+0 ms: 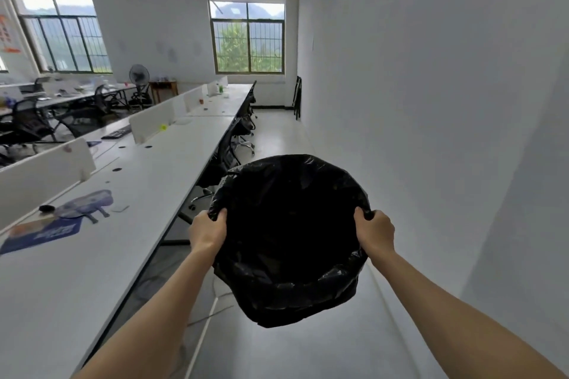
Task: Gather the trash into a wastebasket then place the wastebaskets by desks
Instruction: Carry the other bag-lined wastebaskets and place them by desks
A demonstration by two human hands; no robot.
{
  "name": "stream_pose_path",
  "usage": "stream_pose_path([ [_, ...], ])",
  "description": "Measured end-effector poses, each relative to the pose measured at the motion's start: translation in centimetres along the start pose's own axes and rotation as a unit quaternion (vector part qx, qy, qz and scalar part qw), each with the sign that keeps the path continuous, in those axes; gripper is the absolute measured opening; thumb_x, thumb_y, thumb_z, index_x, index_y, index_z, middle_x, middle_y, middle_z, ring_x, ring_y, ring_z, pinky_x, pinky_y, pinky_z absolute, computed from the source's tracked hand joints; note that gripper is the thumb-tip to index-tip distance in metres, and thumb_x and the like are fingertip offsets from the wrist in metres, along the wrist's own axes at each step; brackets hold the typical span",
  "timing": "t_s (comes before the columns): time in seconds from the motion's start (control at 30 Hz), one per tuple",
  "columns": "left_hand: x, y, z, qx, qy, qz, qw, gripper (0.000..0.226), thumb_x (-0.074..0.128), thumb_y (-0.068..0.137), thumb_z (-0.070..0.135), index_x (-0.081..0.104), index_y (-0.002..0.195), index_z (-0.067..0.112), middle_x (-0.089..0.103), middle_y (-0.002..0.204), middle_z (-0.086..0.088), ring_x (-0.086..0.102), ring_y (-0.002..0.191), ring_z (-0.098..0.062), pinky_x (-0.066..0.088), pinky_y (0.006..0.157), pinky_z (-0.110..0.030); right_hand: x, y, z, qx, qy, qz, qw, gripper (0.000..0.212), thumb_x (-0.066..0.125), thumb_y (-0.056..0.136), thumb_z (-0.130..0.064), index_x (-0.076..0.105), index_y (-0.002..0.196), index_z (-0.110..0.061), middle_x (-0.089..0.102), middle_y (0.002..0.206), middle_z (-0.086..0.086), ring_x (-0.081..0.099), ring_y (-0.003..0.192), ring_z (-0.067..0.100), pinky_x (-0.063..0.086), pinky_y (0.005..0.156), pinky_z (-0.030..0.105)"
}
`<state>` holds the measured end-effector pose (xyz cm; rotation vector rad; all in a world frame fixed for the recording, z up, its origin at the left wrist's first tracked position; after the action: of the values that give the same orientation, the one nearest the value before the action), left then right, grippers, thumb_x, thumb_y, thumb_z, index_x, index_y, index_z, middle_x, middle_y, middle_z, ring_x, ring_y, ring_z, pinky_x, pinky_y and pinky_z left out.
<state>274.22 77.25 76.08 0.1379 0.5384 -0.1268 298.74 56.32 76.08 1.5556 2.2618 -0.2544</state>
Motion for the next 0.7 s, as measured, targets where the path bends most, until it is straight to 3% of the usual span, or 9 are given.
stream_pose_path([
  [0.13, 3.7, 10.5, 2.2, 0.0, -0.01, 0.001, 1.0, 0.042, 0.047, 0.097, 0.032, 0.06, 0.104, -0.007, 0.064, 0.106, -0.024, 0.06, 0.101, -0.037, 0.039, 0.075, -0.034, 6.3, 9.8, -3.5, -0.009, -0.004, -0.002, 1.0, 0.037, 0.046, 0.094, -0.035, 0.037, 0.064, -0.016, 0.045, 0.067, 0.001, 0.044, 0.058, 0.015, 0.035, 0.053, 0.029],
  [0.23, 5.2, 17.9, 2.7, -0.009, -0.023, 0.005, 1.0, 0.041, 0.046, 0.097, 0.033, 0.059, 0.101, -0.005, 0.061, 0.094, -0.018, 0.058, 0.092, -0.034, 0.038, 0.073, -0.032, 12.3, 16.0, -5.6, -0.01, -0.012, -0.012, 1.0, 0.037, 0.045, 0.094, -0.036, 0.037, 0.064, -0.016, 0.045, 0.066, 0.0, 0.044, 0.059, 0.016, 0.036, 0.06, 0.032],
  [0.4, 7.9, 29.9, -0.2, -0.053, -0.044, -0.006, 0.998, 0.037, 0.047, 0.096, 0.037, 0.054, 0.085, 0.002, 0.052, 0.072, -0.005, 0.051, 0.07, -0.023, 0.035, 0.055, -0.031, 22.6, 24.0, -7.6, -0.016, -0.042, -0.042, 0.998, 0.037, 0.045, 0.094, -0.036, 0.04, 0.066, -0.013, 0.045, 0.066, 0.0, 0.048, 0.07, 0.024, 0.036, 0.065, 0.033],
  [0.47, 9.8, 35.1, -1.6, -0.066, -0.049, -0.025, 0.996, 0.036, 0.048, 0.096, 0.038, 0.054, 0.086, 0.003, 0.051, 0.069, -0.002, 0.049, 0.065, -0.019, 0.036, 0.054, -0.026, 27.3, 27.2, -7.8, -0.009, -0.072, -0.051, 0.996, 0.035, 0.043, 0.095, -0.038, 0.047, 0.079, -0.007, 0.047, 0.07, 0.0, 0.05, 0.076, 0.025, 0.037, 0.067, 0.033],
  [0.6, 14.8, 43.0, -5.3, -0.099, -0.048, -0.088, 0.99, 0.034, 0.048, 0.095, 0.034, 0.059, 0.093, 0.001, 0.058, 0.084, -0.013, 0.056, 0.082, -0.029, 0.042, 0.068, -0.035, 34.3, 32.4, -6.4, 0.009, -0.125, -0.046, 0.991, 0.04, 0.038, 0.097, -0.039, 0.048, 0.105, -0.001, 0.049, 0.079, 0.003, 0.051, 0.079, 0.026, 0.038, 0.068, 0.033],
  [0.7, 18.8, 48.8, -8.3, -0.144, -0.064, -0.153, 0.976, 0.029, 0.043, 0.096, 0.028, 0.048, 0.074, 0.01, 0.051, 0.073, -0.006, 0.052, 0.076, -0.026, 0.038, 0.066, -0.032, 39.4, 36.1, -5.1, 0.038, -0.179, -0.034, 0.983, 0.041, 0.035, 0.099, -0.037, 0.045, 0.113, 0.0, 0.05, 0.086, 0.006, 0.049, 0.08, 0.027, 0.039, 0.071, 0.034],
])
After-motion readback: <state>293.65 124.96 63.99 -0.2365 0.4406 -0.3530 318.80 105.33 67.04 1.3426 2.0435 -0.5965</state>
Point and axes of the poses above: each hand's wrist, its own y-axis towards the middle knuckle, its own x-axis out of the palm, z = x × y, the point moved 4 cm from there along y, towards the middle knuckle
